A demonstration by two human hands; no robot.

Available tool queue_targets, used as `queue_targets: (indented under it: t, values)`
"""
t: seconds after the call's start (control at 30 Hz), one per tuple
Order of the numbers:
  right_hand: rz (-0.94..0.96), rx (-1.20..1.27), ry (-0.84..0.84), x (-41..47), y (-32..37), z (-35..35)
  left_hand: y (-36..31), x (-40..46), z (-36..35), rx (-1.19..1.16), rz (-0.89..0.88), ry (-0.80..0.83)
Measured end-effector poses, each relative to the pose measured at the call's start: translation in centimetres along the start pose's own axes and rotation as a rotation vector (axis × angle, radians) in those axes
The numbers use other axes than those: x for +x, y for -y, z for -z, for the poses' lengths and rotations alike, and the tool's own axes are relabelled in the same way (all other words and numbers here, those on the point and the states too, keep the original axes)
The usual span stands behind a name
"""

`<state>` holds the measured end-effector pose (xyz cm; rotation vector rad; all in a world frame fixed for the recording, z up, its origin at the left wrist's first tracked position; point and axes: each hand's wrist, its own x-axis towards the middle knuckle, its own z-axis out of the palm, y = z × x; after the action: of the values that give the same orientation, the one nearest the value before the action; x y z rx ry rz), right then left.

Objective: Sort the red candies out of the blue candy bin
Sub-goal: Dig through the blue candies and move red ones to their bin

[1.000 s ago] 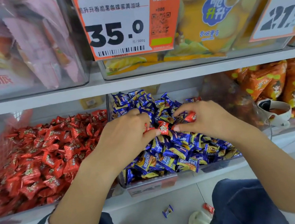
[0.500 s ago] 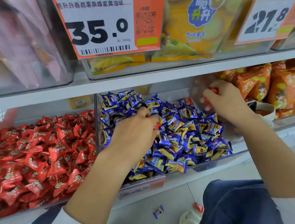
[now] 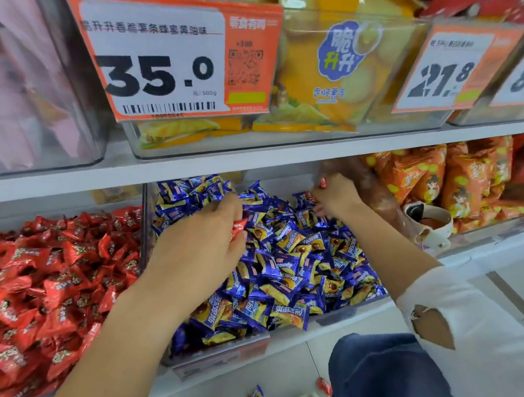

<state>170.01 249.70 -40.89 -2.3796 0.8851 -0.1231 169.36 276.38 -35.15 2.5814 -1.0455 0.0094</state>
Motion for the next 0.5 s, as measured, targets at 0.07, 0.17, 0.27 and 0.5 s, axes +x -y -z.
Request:
queue_targets:
  t: [0.07,0.17,0.27,0.5]
  values:
    - [0.037,-0.266,0.008,1.1,0.4,-0.3,0.4,-0.1,0.4,0.001,0.004,-0.008]
    - [0.093,-0.588,0.078,1.6,1.0,-1.0,1.1,0.0,0.4,0.031,-0.008,0.001]
    - [0.098,-0.625,0.195,2.5,0.5,-2.0,1.6,0.0,0.3,0.066,-0.016,0.019]
    - [0.118,-0.297,0.341,2.8,0.9,-2.6,1.7,0.1,0.4,0.056,-0.019,0.02]
